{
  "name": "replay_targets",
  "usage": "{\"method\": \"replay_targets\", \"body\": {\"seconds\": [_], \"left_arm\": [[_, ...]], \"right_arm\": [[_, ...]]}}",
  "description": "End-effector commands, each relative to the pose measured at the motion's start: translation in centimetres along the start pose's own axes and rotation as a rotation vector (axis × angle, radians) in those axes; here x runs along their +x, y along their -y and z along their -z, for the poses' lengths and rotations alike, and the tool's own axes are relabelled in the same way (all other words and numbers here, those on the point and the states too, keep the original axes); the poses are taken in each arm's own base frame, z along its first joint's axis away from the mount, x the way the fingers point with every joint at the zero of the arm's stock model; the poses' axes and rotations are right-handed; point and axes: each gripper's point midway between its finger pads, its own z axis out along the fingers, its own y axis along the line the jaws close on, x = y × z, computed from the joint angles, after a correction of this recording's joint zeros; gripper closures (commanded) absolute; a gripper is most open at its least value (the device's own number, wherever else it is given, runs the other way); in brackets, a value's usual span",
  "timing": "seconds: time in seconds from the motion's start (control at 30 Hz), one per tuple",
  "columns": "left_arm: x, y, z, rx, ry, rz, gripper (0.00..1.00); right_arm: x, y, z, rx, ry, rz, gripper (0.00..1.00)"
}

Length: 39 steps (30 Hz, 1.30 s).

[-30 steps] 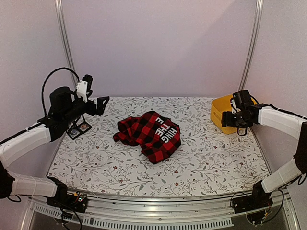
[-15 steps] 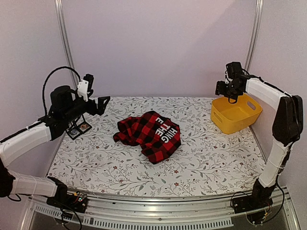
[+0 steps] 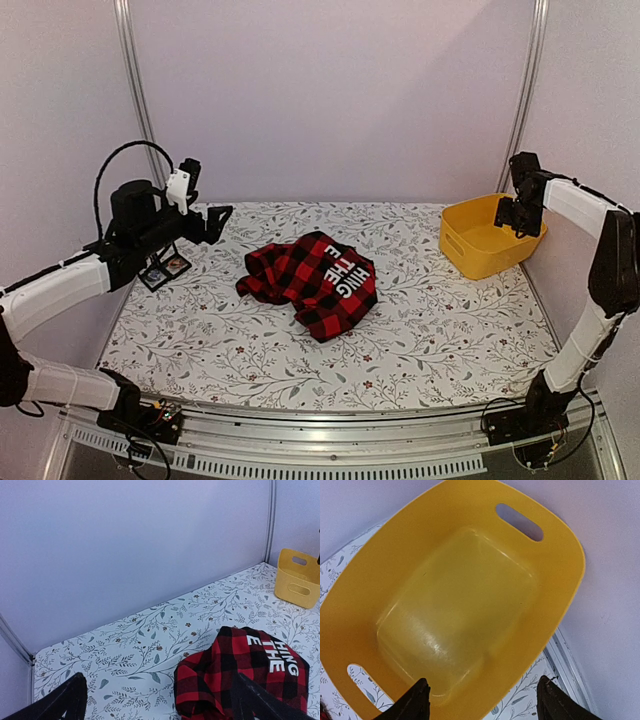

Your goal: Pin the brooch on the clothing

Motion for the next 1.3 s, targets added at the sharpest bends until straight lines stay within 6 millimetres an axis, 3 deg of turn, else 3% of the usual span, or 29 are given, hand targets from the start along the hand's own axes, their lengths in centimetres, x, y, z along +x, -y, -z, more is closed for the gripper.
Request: {"method": "replay_targets", "body": {"seconds": [0.0,0.1,0.3,0.43,0.6,0.73,0.87,1.0,1.13,1.27], "left_arm": [[-0.3,0.6,-0.3,0.029,-0.003,-0.013,0.0],[-0.1,0.8,-0.5,0.037,-0.012,-0.01,0.0],[-0.2,0.9,-0.2,0.042,-0.011,-0.011,0.0],[-0.2,0.7,0.1,0.035,-0.009,-0.018,0.0],[-0.1,0.7,0.1,0.029,-0.013,-0.022,0.0],[0.1,0.7,0.0,0.034,-0.019,-0.024,0.0],[0.0,0.8,-0.1,0.037,-0.021,-0.021,0.0],[0.1,0.8,-0.2,0.035,-0.023,-0.024,0.0],[0.0,0.6,-0.2,0.028,-0.025,-0.025,0.0],[-0.1,0.4,-0.2,0.019,-0.03,-0.027,0.0]], "right_arm": [[-0.1,7.3,1.2,0.147,0.047,-0.116,0.18],[-0.9,8.5,0.3,0.109,0.075,-0.218,0.15],[-1.9,6.6,-2.7,0.04,0.062,-0.263,0.15],[-1.1,6.1,-5.2,0.039,0.017,-0.267,0.21],[0.1,5.2,-6.8,0.01,-0.035,-0.248,0.44],[0.2,3.9,-7.3,-0.056,-0.059,-0.206,0.76],[-1.9,3.3,-7.2,-0.08,-0.02,-0.143,1.0],[-5.7,1.6,-7.5,-0.139,0.036,0.036,1.0],[-8.3,1.6,-10.1,-0.075,0.055,0.169,1.0],[-11.2,1.1,-11.4,-0.056,0.109,0.289,1.0]]}}
